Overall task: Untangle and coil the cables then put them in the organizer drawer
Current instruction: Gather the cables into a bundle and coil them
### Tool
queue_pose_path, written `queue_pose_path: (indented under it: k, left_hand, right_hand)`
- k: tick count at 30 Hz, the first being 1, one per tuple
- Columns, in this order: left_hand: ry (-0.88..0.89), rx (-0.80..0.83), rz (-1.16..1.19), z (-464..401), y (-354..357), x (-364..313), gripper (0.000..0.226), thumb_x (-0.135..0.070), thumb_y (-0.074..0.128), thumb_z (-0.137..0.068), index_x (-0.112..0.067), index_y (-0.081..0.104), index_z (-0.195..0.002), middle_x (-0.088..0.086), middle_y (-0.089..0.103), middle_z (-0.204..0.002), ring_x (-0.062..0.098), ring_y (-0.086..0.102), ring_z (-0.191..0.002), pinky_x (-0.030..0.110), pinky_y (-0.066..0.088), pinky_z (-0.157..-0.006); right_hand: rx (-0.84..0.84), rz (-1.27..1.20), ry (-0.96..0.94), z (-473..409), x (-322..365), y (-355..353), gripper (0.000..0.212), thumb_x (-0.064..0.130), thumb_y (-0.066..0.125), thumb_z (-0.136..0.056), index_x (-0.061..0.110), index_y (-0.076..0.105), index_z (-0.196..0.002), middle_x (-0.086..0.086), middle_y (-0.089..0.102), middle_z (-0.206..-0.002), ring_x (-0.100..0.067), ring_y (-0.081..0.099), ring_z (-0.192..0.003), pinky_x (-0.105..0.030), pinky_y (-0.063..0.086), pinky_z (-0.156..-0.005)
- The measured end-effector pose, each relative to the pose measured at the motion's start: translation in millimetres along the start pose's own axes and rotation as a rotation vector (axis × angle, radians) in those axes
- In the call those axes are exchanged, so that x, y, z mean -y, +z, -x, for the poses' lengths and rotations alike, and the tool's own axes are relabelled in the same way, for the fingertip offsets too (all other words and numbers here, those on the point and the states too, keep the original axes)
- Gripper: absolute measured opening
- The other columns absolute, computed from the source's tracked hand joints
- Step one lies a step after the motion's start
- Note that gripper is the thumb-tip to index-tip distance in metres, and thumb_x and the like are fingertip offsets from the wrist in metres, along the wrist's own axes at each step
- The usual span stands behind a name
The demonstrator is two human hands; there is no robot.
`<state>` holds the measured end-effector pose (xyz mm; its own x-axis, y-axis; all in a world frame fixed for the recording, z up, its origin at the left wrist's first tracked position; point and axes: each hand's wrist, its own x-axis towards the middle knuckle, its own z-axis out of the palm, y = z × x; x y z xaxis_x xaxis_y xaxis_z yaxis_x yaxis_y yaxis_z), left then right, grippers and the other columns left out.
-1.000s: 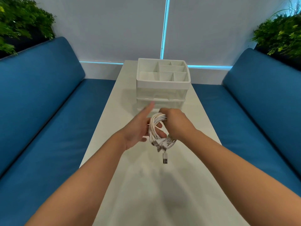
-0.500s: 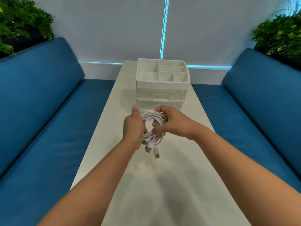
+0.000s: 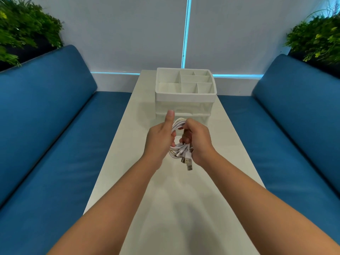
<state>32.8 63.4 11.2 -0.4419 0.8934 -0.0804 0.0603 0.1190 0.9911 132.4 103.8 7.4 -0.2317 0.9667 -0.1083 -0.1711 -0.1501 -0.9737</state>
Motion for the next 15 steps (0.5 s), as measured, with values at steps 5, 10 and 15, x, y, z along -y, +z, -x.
queue_pose_path:
  k: [5,10,15]
  left_hand:
    - [-0.006,0.037,0.273,12.5,14.6,2.6,0.053,-0.060,0.043,-0.096,-0.015,0.061,-0.074,-0.003,0.050,-0.057,0.011,0.051,-0.055,0.027,0.044,-0.066]
    - [-0.106,-0.014,0.602,14.5,23.4,-7.0,0.060,-0.063,0.032,-0.098,-0.017,0.059,-0.071,-0.009,0.045,-0.047,0.008,0.039,-0.042,0.024,0.036,-0.050]
    - [-0.142,0.053,0.739,11.3,20.2,0.8,0.050,-0.048,0.048,-0.100,-0.015,0.052,-0.061,-0.002,0.033,-0.050,0.012,0.028,-0.045,0.027,0.030,-0.052]
  right_hand:
    - [-0.080,0.061,-0.103,2.0,19.5,-0.6,0.018,0.023,0.050,-0.064,0.007,0.049,-0.056,0.006,0.038,-0.041,-0.010,0.031,-0.036,-0.023,0.031,-0.043]
    - [-0.080,0.013,-0.045,-4.4,28.9,1.1,0.047,0.040,0.045,-0.094,0.009,0.052,-0.059,0.000,0.041,-0.046,-0.012,0.032,-0.037,-0.026,0.030,-0.045]
    - [-0.135,0.194,-0.048,-6.1,28.6,4.6,0.047,0.046,0.053,-0.094,0.006,0.057,-0.070,0.001,0.045,-0.046,-0.013,0.039,-0.037,-0.024,0.038,-0.044]
